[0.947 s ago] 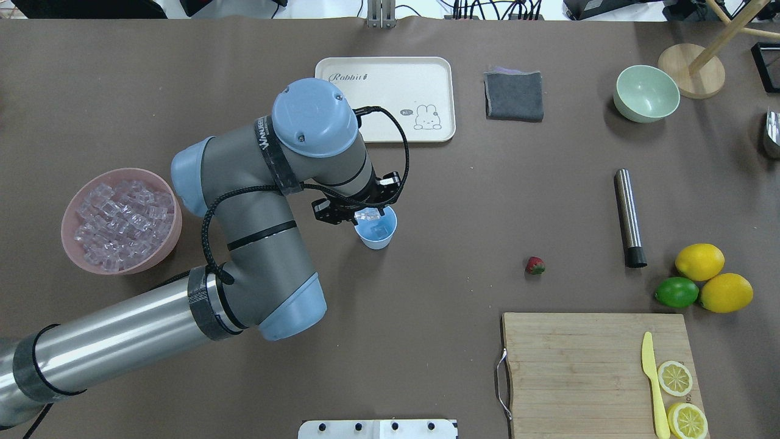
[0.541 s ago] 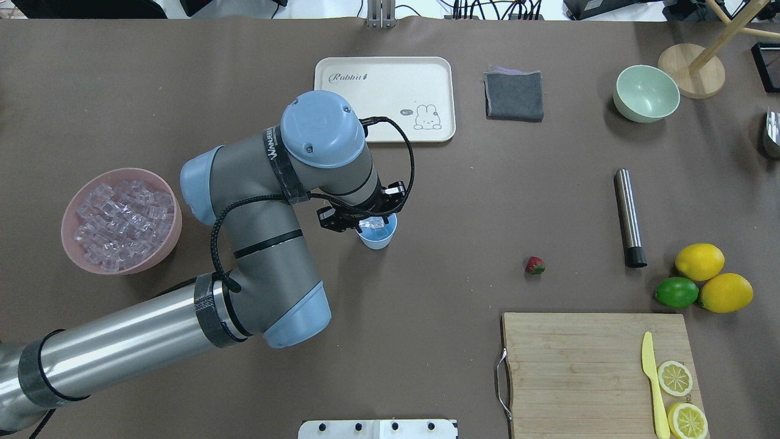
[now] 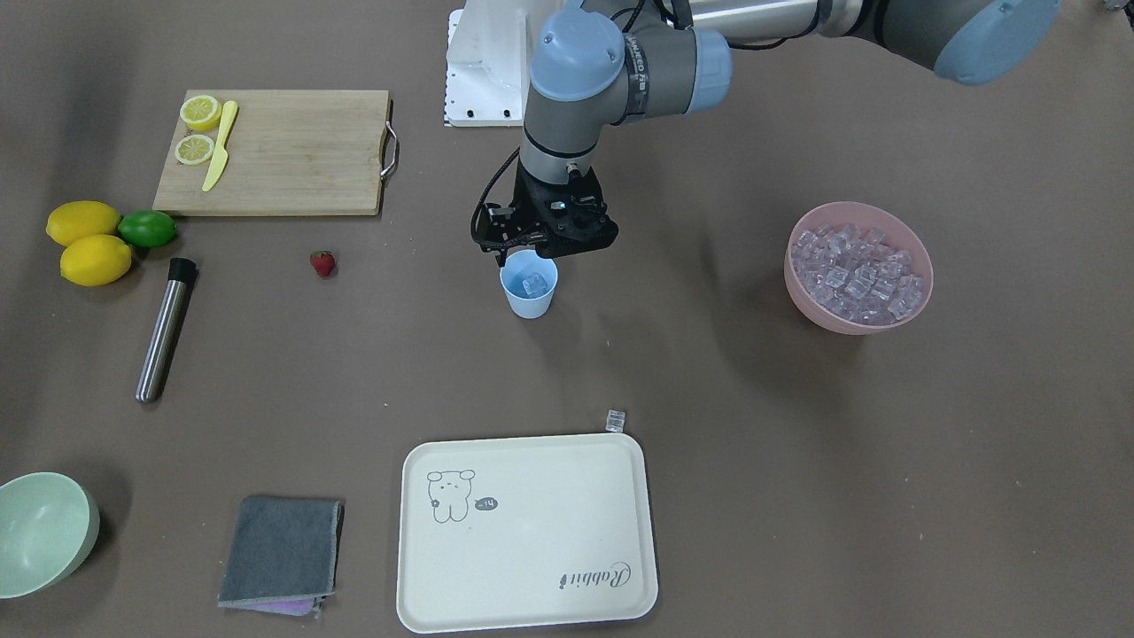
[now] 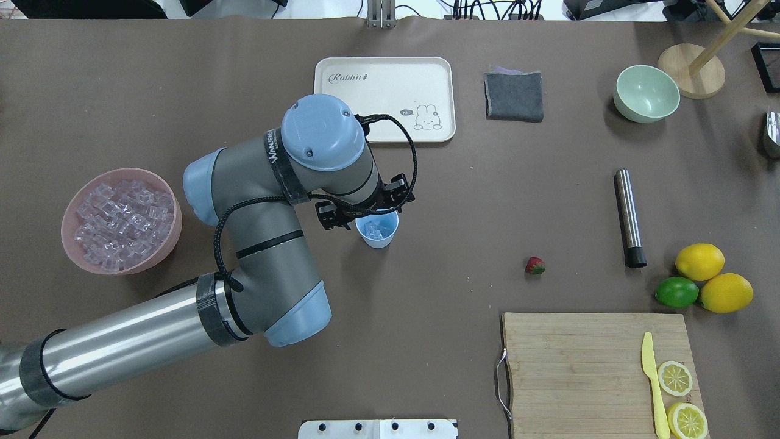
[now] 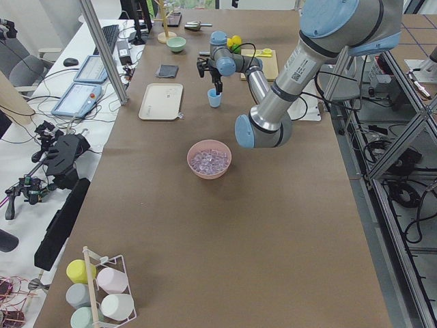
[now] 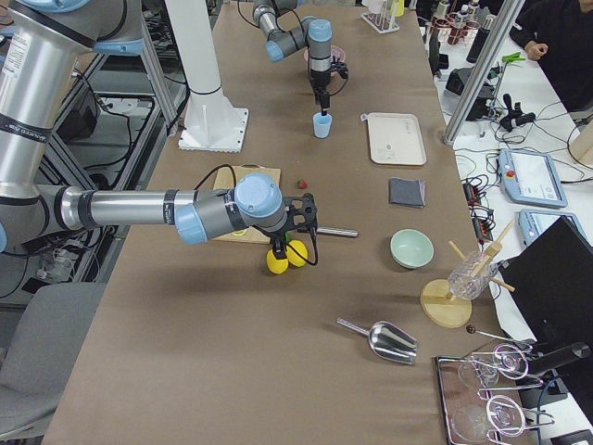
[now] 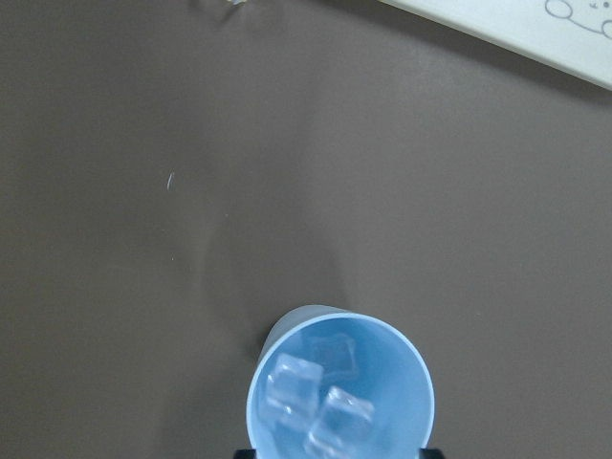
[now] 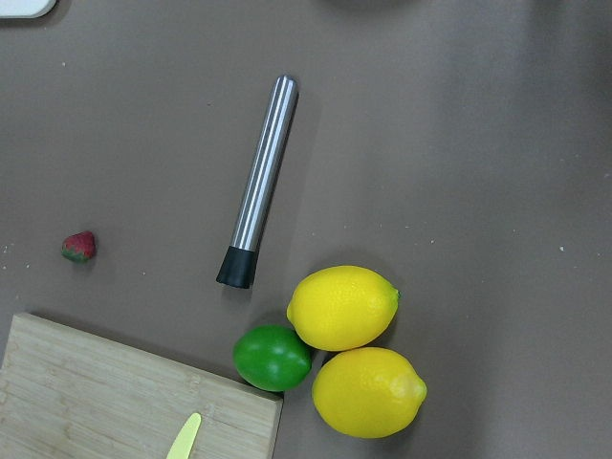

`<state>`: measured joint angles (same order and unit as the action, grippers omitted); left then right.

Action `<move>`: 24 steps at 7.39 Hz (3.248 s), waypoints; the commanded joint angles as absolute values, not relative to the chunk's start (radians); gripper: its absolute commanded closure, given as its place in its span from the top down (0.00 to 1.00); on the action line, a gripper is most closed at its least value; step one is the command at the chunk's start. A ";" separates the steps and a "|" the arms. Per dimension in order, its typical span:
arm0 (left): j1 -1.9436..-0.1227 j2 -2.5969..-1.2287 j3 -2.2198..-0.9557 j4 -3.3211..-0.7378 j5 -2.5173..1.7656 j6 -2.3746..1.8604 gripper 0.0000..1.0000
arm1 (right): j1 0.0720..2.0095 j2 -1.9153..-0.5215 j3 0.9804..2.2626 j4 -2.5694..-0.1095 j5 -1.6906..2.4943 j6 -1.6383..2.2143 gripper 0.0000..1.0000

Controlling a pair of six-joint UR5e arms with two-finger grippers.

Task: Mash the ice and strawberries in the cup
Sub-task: 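Open the left gripper to drop the ice cube into the cup, then withdraw the left arm to rest while the right gripper reaches the strawberry, then grasp the red strawberry with the right gripper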

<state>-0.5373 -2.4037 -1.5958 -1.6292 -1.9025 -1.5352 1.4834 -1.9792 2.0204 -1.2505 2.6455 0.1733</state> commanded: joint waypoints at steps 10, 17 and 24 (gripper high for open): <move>-1.055 -1.881 -1.947 -1.371 -2.104 -0.531 0.97 | 0.922 -1.582 2.078 -1.249 2.242 0.942 1.00; -1.149 -1.819 -1.925 -1.341 -2.137 -0.394 0.97 | 0.555 -1.411 1.887 -1.247 1.956 1.054 0.97; -1.146 -1.819 -1.922 -1.341 -2.132 -0.399 0.97 | 0.551 -1.390 1.833 -1.247 1.908 1.045 0.45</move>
